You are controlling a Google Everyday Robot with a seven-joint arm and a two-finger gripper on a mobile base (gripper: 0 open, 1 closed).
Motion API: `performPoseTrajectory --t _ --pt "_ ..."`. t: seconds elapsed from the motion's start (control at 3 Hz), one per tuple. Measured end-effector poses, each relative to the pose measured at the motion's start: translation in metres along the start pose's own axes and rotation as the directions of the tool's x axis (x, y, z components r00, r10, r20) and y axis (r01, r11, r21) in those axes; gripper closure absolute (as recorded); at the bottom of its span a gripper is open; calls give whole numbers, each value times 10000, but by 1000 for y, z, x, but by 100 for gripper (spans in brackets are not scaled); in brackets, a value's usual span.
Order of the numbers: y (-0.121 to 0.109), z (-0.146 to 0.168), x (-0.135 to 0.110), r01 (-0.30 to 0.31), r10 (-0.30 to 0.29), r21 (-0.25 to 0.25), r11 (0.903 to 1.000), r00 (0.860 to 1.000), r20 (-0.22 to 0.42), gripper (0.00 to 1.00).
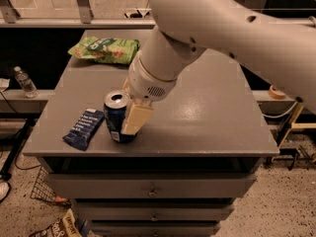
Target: Move pepsi can near rxbar blueberry
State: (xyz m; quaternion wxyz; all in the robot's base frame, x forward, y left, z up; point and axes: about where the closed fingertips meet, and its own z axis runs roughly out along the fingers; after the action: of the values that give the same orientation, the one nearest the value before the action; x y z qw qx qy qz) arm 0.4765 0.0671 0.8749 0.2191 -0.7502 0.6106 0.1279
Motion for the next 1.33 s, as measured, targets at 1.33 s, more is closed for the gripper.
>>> performPoseTrajectory --t 1.33 --pt "-12 11 -20 329 -340 206 9992 9976 596 83"
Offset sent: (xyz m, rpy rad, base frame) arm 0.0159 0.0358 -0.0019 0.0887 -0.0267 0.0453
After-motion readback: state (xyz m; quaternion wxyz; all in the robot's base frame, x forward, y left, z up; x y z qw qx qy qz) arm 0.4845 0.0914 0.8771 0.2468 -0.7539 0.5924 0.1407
